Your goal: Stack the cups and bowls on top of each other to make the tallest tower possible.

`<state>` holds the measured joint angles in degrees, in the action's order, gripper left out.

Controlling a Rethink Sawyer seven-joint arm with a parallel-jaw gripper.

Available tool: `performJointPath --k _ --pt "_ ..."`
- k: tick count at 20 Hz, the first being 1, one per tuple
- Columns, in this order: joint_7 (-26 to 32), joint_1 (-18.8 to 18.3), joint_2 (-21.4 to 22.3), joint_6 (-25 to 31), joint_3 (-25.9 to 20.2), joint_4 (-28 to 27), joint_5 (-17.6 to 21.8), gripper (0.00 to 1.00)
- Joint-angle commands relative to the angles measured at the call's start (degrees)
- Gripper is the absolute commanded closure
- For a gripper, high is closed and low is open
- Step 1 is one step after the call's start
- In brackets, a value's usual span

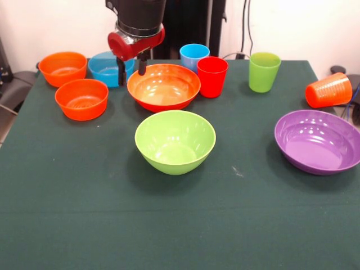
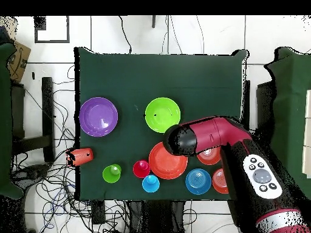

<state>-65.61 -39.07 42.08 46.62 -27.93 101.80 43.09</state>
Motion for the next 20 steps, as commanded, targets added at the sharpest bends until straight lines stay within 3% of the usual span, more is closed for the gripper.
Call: performJointPath --k 1,8,20 --pt "-4.28 0.06 -2.33 -3.50 0.95 3.94 -0.83 0.00" --pt "-2.43 -2.66 -2.89 -5.58 -1.61 5.66 -3.34 0.00" --pt "-1.66 -2.12 -7.40 -5.98 -1.71 0.92 -2.77 0.00"
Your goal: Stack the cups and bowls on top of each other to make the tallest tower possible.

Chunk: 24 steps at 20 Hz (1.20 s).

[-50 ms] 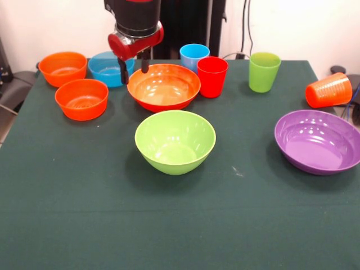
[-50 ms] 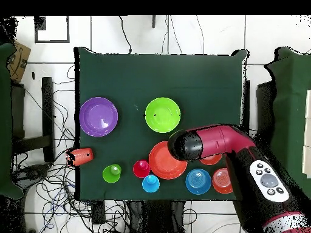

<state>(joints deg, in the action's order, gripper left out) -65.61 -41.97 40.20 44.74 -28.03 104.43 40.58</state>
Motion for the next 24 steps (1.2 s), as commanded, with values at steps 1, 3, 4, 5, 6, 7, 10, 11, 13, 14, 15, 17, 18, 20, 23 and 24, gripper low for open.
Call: performJointPath --k 1,3,4,5,6,7,10,11,13,14,15,17,18,20,23,24 --pt "-1.58 0.70 -5.85 -4.29 -1.70 -2.00 -0.21 0.00" --pt "-1.46 0.50 -6.31 -4.65 -1.78 -2.33 -0.04 0.00" --pt "-1.23 0.38 -6.44 -4.43 -1.81 -2.66 -0.05 0.00" --pt "-1.75 0.55 -6.19 -4.91 -1.90 -2.07 -0.16 0.00" --pt "-2.08 0.85 -6.07 -4.94 -1.87 -1.97 -0.14 0.00" --pt "-2.40 1.15 -5.94 -4.96 -1.84 -1.88 -0.11 0.00" --pt "-3.09 2.11 -5.52 -4.61 -1.58 -1.96 0.13 0.00" --pt "-3.02 2.22 -5.38 -4.42 -1.53 -2.18 0.23 0.00" --pt "-3.10 2.68 -5.06 -4.16 -1.53 -2.50 0.31 0.00" --pt "-3.03 2.76 -4.97 -4.00 -1.52 -2.68 0.32 0.00" --pt "-3.13 2.95 -4.85 -4.11 -1.49 -2.62 0.41 0.00" --pt "-3.08 3.11 -4.62 -4.29 -1.60 -2.59 0.46 0.00" --pt "-3.00 3.18 -4.43 -4.36 -1.67 -2.59 0.50 0.00" --pt "-3.19 3.32 -3.98 -4.85 -1.75 -2.19 0.60 0.00" --pt "-3.16 3.28 -3.72 -5.26 -1.87 -2.01 0.67 0.00" --pt "-3.20 3.23 -3.63 -5.45 -1.95 -1.79 0.59 0.00"
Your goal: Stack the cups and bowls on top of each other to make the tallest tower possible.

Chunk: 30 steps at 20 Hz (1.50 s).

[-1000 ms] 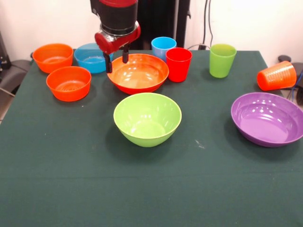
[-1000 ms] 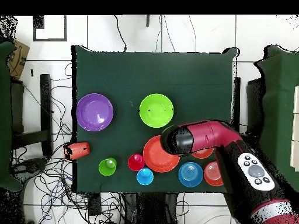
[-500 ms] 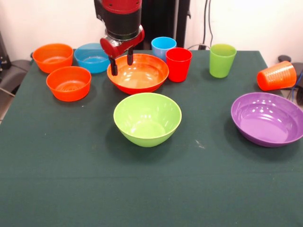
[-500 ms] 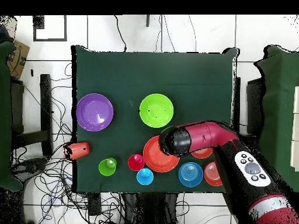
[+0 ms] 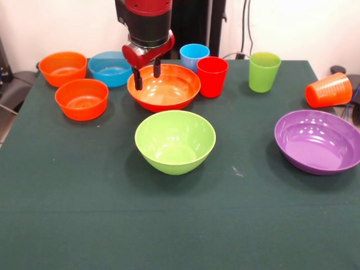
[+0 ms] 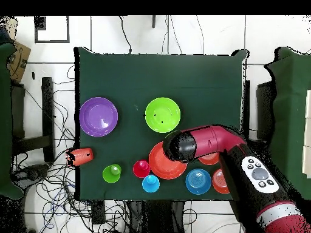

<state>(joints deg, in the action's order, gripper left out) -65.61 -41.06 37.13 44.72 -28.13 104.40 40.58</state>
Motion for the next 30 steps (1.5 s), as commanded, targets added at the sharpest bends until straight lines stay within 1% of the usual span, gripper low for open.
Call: performJointPath --k 1,12,18,20,24,30 --pt "-3.01 2.29 -0.83 -5.39 -1.84 -2.02 0.69 0.00" --pt "-1.74 2.21 -1.69 -6.71 -1.49 -2.13 2.14 0.00" --pt "0.21 1.89 -3.52 -6.91 -1.13 -4.15 3.10 0.00" --pt "0.69 1.74 -3.31 -7.23 -1.27 -3.81 3.36 0.00" --pt "1.68 1.60 -4.23 -7.33 -1.26 -4.66 4.14 0.00" --pt "2.32 1.92 -4.92 -6.17 -1.37 -6.48 3.93 0.00"
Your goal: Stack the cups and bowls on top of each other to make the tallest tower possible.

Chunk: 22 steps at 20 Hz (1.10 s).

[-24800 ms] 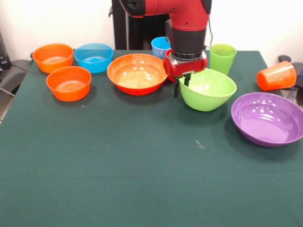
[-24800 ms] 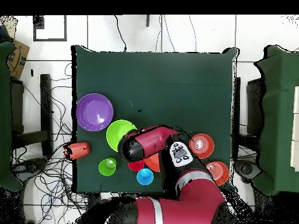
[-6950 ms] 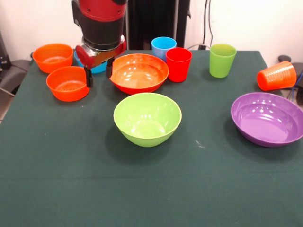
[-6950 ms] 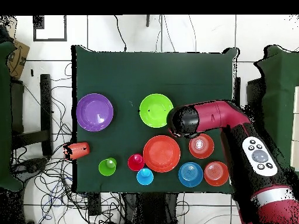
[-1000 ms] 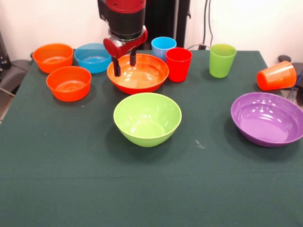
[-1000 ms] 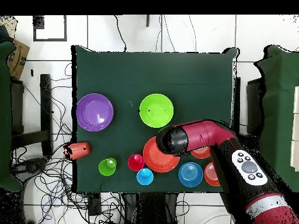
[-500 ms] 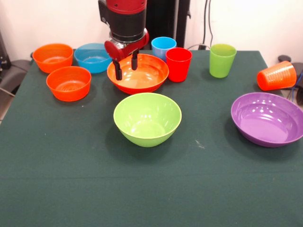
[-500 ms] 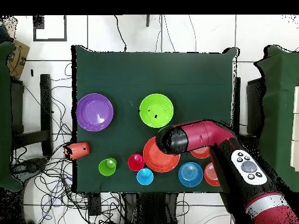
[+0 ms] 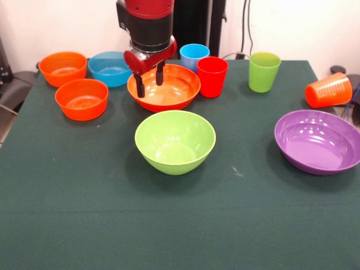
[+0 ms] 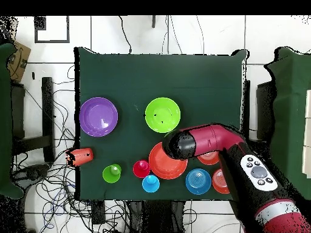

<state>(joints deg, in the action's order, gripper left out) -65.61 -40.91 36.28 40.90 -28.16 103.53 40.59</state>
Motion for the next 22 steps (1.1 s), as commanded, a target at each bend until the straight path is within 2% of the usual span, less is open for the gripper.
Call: performJointPath --k 1,7,22 --pt "2.65 1.65 -4.07 -2.16 -1.49 -5.61 3.81 0.00" --pt "4.69 0.81 -5.12 -2.03 -1.99 -6.14 4.16 0.00" --pt "4.97 1.15 -6.27 -1.68 -1.32 -6.70 5.02 0.00"
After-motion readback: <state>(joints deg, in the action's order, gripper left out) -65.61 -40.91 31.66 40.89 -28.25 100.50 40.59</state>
